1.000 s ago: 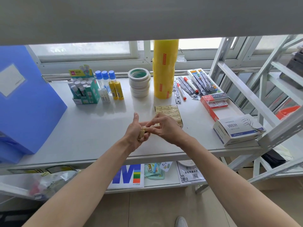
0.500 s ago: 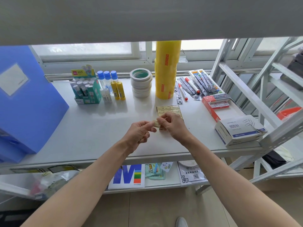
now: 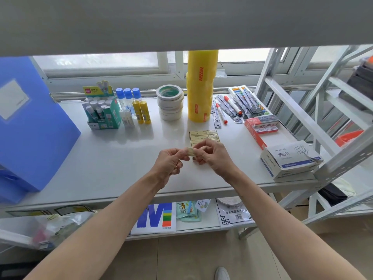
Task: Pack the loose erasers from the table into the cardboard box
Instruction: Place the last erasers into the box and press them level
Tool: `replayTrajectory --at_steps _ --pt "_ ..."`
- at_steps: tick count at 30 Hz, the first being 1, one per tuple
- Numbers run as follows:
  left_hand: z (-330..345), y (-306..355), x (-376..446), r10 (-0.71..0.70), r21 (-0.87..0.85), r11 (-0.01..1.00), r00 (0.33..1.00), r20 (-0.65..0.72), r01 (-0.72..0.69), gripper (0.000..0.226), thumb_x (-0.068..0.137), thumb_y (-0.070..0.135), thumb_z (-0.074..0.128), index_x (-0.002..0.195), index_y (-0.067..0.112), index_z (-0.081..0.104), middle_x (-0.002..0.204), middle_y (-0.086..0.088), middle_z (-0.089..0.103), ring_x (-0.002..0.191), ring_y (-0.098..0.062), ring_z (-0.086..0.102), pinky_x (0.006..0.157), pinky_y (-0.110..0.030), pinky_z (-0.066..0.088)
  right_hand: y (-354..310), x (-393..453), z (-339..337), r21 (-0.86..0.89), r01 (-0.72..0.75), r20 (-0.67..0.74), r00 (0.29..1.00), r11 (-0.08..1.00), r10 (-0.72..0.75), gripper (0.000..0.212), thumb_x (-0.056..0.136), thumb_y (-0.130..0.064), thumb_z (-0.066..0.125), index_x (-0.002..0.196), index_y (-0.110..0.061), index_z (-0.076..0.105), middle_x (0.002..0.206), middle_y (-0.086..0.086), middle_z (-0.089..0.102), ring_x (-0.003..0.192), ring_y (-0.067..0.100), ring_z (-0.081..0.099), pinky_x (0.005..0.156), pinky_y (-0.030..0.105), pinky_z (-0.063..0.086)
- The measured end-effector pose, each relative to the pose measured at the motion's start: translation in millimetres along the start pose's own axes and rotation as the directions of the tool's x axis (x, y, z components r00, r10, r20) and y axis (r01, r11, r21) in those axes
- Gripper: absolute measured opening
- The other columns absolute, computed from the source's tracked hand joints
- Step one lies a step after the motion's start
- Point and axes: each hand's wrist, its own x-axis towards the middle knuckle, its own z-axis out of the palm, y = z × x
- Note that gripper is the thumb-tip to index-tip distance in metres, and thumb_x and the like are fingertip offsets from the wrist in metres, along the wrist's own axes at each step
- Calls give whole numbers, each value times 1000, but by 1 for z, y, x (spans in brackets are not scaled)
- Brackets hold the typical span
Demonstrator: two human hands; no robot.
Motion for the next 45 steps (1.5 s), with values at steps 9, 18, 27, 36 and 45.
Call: replayTrajectory --at_steps 9,18,27,36,45 --pt "19 -1 6 28 116 993 994 -104 -16 17 96 22 60 104 8 61 84 -9 62 50 -9 40 42 -18 36 11 2 -26 -398 71 -187 970 915 -156 25 77 -35 78 91 -17 66 88 3 64 73 10 59 68 17 50" --pt "31 -8 21 13 300 954 995 -100 18 38 96 13 59 132 12 47 98 -14 59 63 -14 45 48 -22 39 15 10 -54 -575 42 -53 995 817 -88 23 81 -26 75 96 -11 68 89 4 59 75 12 55 74 24 45" --pt "34 -9 24 22 333 943 994 -112 17 31 96 14 58 126 14 50 94 -12 62 62 -15 47 49 -24 42 9 24 -55 -655 101 69 995 749 -74 15 81 -20 76 91 -13 68 90 4 61 79 16 60 78 31 55" --pt "36 -7 24 5 345 938 993 -117 36 28 96 15 57 123 15 49 90 -10 60 63 -15 47 48 -22 40 7 23 -49 -692 83 38 996 717 -79 17 83 -21 73 95 -12 68 87 2 65 80 17 62 78 28 51" --pt "37 -5 24 -22 340 938 991 -134 67 28 96 14 58 122 14 49 86 -9 60 60 -14 46 45 -22 38 8 20 -39 -740 47 -7 997 671 -77 5 85 -13 66 87 -10 69 89 4 63 86 21 60 81 31 47"
